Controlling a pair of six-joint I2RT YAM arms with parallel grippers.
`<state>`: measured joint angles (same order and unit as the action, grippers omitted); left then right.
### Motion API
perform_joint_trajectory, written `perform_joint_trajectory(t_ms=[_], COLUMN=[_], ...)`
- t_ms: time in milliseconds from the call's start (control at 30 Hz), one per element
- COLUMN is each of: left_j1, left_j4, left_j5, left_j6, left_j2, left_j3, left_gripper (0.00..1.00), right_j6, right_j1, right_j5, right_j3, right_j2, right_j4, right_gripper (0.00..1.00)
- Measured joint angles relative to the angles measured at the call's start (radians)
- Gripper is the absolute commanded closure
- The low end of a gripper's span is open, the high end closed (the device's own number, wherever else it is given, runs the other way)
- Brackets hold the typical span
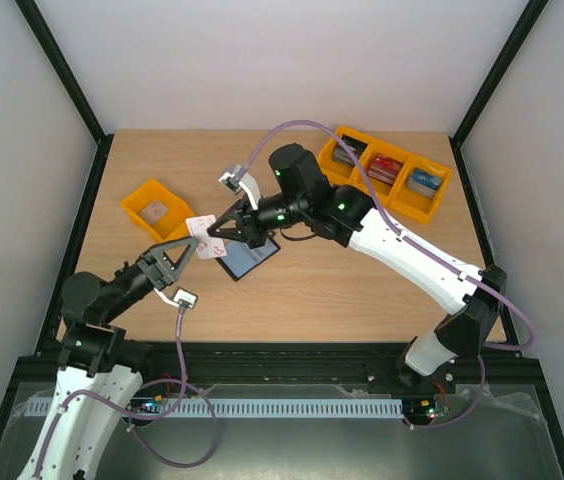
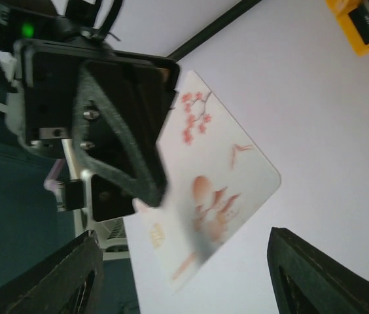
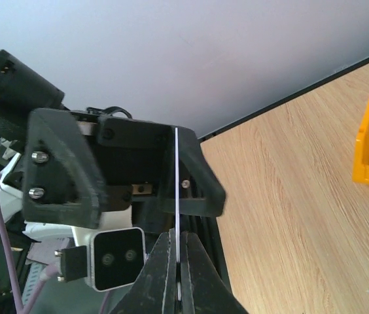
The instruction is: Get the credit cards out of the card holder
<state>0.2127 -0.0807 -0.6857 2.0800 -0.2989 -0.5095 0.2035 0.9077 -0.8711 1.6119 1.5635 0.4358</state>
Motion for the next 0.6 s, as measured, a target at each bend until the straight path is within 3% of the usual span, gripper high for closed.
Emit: perform_joint_trajectory(t_ms=[100, 267, 433, 500, 567, 600], left_j1=[0.000, 0.000, 0.000, 0.000, 0.000, 0.001], left_j4=[0.022, 0.029, 0.030, 0.030, 0.027, 0.025], left_j5=[0.036, 0.055, 0.052, 0.053, 0.051, 0.050], left_j6=[0.002, 0.005, 0.007, 0.006, 0.006, 0.005], left_j2=[-0.017, -0.030, -0.040, -0.050, -0.053, -0.053], left_j3=[0.000, 0.000, 0.000, 0.000, 0.000, 0.000], left_gripper=[0.29, 0.52, 0.64, 0.74, 0.95, 0.97], right_j6=[-0.016, -0.028, -0.027, -0.027, -0.027, -0.027], right_j1=[0.003, 0.003, 0.007, 0.009, 0.010, 0.010], right_j5=[-0.001, 0.008, -0.011, -0.013, -0.013, -0.013], right_j3=[0.017, 0.035, 0.046, 0.046, 0.046, 0.046], right_j2=[0.000, 0.003, 0.033, 0.042, 0.048, 0.049], right_j4=[0.008, 0.023, 0.023, 0.024, 0.024, 0.024], right_gripper=[0.98, 0.98, 0.98, 0.98, 0.98, 0.98])
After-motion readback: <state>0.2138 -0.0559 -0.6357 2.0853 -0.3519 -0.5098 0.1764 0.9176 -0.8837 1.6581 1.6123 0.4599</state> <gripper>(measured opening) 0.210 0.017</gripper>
